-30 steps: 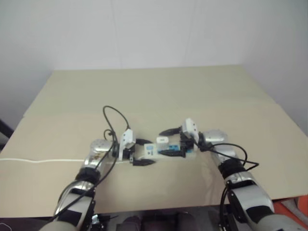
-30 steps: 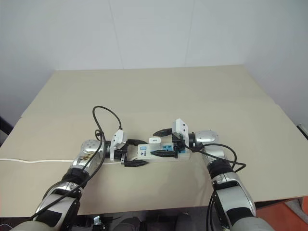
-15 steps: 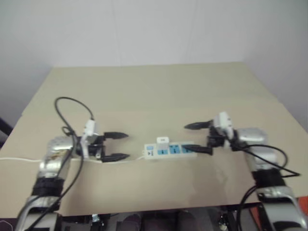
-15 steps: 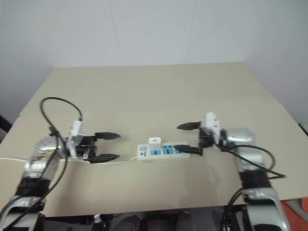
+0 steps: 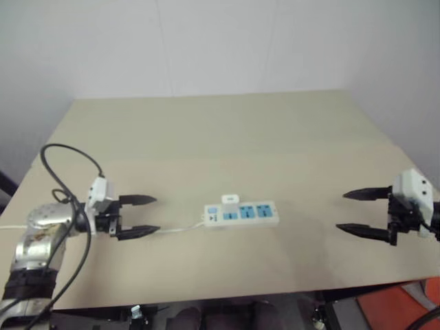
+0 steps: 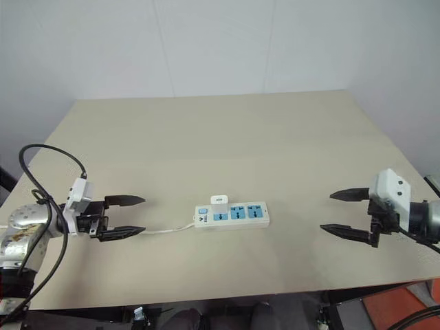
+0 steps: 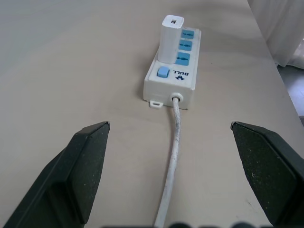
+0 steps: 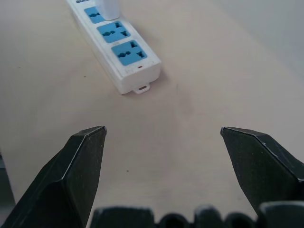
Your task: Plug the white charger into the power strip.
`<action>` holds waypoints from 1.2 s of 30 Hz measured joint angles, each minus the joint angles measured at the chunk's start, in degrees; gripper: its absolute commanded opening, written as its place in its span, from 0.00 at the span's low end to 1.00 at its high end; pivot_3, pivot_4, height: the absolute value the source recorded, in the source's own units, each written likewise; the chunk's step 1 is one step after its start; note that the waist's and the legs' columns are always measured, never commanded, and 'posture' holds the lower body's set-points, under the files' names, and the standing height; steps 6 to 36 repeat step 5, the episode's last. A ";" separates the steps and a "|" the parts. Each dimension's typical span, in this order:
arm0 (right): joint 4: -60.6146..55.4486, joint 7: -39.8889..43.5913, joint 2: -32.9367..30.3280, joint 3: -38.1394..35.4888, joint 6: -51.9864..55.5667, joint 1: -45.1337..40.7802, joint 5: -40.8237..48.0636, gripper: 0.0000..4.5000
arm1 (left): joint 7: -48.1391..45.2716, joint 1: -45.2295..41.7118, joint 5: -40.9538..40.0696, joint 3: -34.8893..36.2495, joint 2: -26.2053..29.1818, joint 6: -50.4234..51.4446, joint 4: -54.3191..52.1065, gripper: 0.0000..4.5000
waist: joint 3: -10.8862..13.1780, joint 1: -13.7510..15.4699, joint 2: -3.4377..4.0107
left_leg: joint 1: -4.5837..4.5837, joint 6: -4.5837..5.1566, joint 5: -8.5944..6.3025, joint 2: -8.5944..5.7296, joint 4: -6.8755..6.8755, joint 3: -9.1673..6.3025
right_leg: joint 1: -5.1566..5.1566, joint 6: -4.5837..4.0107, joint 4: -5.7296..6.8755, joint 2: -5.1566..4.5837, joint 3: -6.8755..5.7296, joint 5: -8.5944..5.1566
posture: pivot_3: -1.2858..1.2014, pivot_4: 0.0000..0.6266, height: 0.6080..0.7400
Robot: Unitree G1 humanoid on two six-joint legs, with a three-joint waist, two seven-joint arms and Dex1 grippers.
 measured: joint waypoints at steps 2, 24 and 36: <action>-0.75 -0.35 0.01 -0.13 0.09 0.76 0.19 1.00 | 0.04 -0.60 0.01 -0.40 -0.26 0.00 0.04 0.99 | 0.01 0.07 -0.01 | -0.02 0.02 -0.01 -0.03 0.00 0.00 | -0.01 0.00 -0.02 -0.03 0.01 0.00 | 0.52 0.24 1.00; -2.09 -1.35 0.01 -1.22 -0.07 2.54 0.07 1.00 | 0.01 -1.45 0.02 -1.24 -0.65 0.00 0.14 0.99 | 0.02 0.24 -0.03 | -0.08 0.06 -0.04 -0.04 0.00 0.00 | -0.05 0.00 -0.06 -0.03 -0.01 0.00 | 0.52 0.24 1.00; -2.09 -1.35 0.01 -1.22 -0.07 2.54 0.07 1.00 | 0.01 -1.45 0.02 -1.24 -0.65 0.00 0.14 0.99 | 0.02 0.24 -0.03 | -0.08 0.06 -0.04 -0.04 0.00 0.00 | -0.05 0.00 -0.06 -0.03 -0.01 0.00 | 0.52 0.24 1.00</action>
